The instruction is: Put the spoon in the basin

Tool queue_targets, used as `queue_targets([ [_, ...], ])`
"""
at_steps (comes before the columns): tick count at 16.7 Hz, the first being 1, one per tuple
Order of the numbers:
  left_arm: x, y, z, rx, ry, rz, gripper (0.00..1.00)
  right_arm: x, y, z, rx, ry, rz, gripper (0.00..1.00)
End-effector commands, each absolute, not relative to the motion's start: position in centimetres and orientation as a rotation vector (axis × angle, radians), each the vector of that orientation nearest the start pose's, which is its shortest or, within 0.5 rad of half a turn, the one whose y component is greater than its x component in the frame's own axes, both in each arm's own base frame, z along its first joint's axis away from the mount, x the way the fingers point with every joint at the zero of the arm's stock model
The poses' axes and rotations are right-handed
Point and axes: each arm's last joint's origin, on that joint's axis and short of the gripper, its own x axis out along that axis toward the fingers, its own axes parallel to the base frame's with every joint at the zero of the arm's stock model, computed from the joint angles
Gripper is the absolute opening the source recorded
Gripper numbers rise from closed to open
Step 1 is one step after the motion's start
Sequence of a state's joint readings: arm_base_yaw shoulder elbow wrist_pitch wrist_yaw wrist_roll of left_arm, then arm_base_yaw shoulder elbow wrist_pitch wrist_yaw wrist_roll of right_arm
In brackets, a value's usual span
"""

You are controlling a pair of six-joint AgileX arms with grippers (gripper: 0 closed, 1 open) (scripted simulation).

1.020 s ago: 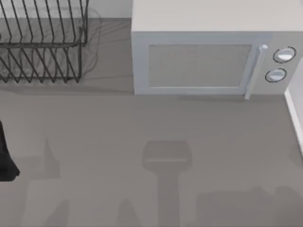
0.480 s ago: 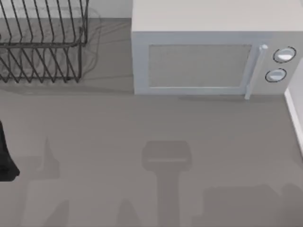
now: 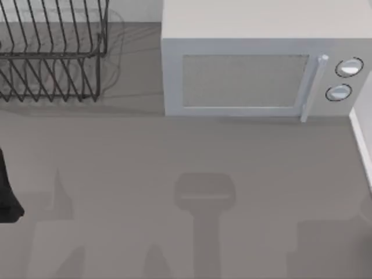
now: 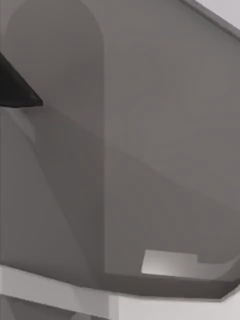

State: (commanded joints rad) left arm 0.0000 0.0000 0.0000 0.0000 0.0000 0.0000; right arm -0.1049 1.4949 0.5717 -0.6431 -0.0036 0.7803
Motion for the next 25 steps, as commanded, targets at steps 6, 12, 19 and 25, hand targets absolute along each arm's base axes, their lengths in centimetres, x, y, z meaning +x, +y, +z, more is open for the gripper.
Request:
queue_targets([
  [6, 10.57, -0.12, 16.00, 0.000, 0.000, 0.000, 1.00, 19.72, -2.06, 9.31, 0.694, 1.463, -0.691, 1.00],
  [12, 10.57, -0.12, 16.00, 0.000, 0.000, 0.000, 1.00, 19.72, -2.06, 9.31, 0.694, 1.463, -0.691, 0.55],
  [19, 10.57, -0.12, 16.00, 0.000, 0.000, 0.000, 1.00, 19.72, -2.06, 9.31, 0.694, 1.463, -0.691, 0.02],
  [25, 10.57, -0.12, 16.00, 0.000, 0.000, 0.000, 1.00, 19.72, -2.06, 9.31, 0.694, 1.463, -0.691, 0.00],
])
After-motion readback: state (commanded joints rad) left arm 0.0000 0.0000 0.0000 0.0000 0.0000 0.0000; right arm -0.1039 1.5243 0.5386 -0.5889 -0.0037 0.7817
